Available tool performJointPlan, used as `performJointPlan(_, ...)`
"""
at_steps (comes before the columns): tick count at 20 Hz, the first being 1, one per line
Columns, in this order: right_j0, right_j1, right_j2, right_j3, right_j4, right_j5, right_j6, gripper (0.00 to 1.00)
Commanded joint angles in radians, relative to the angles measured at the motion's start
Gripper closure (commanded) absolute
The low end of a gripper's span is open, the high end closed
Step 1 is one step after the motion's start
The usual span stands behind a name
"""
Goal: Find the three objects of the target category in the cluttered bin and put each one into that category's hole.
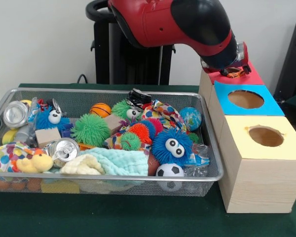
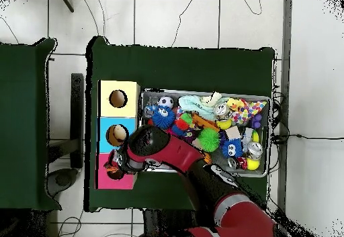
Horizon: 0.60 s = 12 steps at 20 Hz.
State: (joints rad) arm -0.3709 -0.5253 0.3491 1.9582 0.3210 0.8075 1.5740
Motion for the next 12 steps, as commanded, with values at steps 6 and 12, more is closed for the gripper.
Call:
performJointPlan(6,-0.03,0.022,-0.035,-0.131,-0.035,-0.035,0.102,0.0)
performJointPlan(12,-0.046,-0.004,-0.074,-0.161,-0.064,0.161,0.141,0.0)
